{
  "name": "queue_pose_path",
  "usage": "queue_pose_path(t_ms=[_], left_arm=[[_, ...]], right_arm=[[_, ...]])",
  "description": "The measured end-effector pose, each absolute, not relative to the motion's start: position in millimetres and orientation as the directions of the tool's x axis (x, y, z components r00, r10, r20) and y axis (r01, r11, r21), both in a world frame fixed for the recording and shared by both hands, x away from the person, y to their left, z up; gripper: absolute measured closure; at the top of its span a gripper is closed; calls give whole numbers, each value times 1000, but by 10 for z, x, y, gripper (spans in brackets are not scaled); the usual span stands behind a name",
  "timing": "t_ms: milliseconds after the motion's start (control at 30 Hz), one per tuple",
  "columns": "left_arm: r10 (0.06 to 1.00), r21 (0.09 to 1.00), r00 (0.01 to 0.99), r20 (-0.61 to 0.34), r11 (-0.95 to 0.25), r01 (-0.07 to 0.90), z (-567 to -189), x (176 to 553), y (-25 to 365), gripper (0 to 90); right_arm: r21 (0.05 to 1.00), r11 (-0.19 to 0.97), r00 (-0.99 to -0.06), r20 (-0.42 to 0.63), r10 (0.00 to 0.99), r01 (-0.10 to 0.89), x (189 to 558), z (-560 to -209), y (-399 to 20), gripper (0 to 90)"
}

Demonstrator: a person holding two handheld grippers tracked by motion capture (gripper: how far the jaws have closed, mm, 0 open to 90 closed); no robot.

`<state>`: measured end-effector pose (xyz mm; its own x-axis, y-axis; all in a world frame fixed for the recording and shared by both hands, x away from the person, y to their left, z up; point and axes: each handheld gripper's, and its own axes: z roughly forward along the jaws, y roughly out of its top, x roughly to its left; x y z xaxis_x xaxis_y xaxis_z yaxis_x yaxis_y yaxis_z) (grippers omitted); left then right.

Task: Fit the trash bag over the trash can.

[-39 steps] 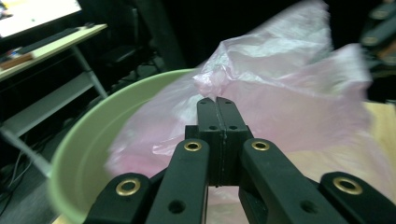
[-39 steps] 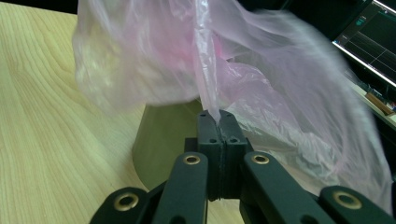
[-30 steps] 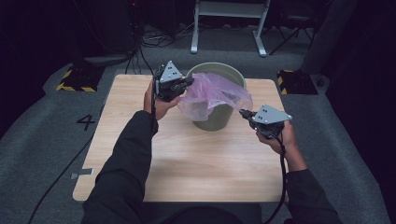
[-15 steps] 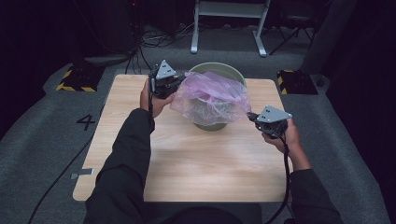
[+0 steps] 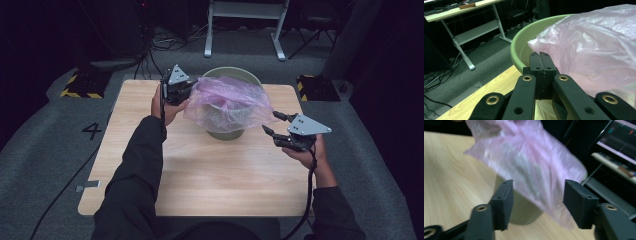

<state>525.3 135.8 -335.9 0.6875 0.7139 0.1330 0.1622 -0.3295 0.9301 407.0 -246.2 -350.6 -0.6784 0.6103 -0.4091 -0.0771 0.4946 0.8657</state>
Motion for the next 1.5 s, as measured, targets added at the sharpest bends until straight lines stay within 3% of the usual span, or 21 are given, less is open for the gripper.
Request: queue_pose_path(t_ms=[167, 467, 500, 533, 567, 633, 767, 833, 967, 1200, 1500], left_arm=[[705, 927, 697, 132, -336, 164, -3357, 5249, 1355, 899], [697, 924, 706, 125, -340, 173, -3371, 5260, 1362, 854], [696, 923, 707, 124, -342, 175, -3370, 5257, 1363, 835], [697, 922, 706, 126, -345, 176, -3363, 5245, 1371, 792], [697, 922, 706, 126, -345, 176, -3363, 5245, 1371, 757], [700, 923, 704, 120, -340, 182, -3354, 5226, 1395, 724], [714, 927, 695, 83, -311, 210, -3332, 5154, 1480, 418], [713, 932, 697, 83, -303, 199, -3313, 5082, 1539, 342], [722, 948, 688, 72, -264, 179, -3251, 4916, 1684, 250], [670, 967, 739, 77, -230, 108, -3176, 4542, 1914, 215], [586, 959, 798, 140, -281, 38, -3311, 4215, 1761, 166]], right_arm=[[875, 473, -669, -413, 618, -103, 4027, -3423, -2429, 366], [844, 536, -640, -411, 649, 1, 4450, -3341, -2170, 335], [840, 543, -644, -408, 647, 12, 4484, -3343, -2144, 363], [827, 562, -643, -413, 645, 32, 4537, -3353, -2101, 498], [827, 562, -643, -413, 645, 32, 4537, -3353, -2101, 498], [820, 571, -649, -410, 641, 45, 4581, -3364, -2082, 612], [800, 597, -643, -425, 637, 62, 4637, -3393, -2070, 792], [808, 586, -637, -418, 648, 66, 4646, -3393, -2092, 843], [827, 557, -625, -394, 674, 80, 4668, -3363, -2151, 894], [839, 535, -605, -374, 703, 103, 4712, -3290, -2191, 900], [834, 538, -599, -370, 710, 123, 4765, -3270, -2171, 900]])
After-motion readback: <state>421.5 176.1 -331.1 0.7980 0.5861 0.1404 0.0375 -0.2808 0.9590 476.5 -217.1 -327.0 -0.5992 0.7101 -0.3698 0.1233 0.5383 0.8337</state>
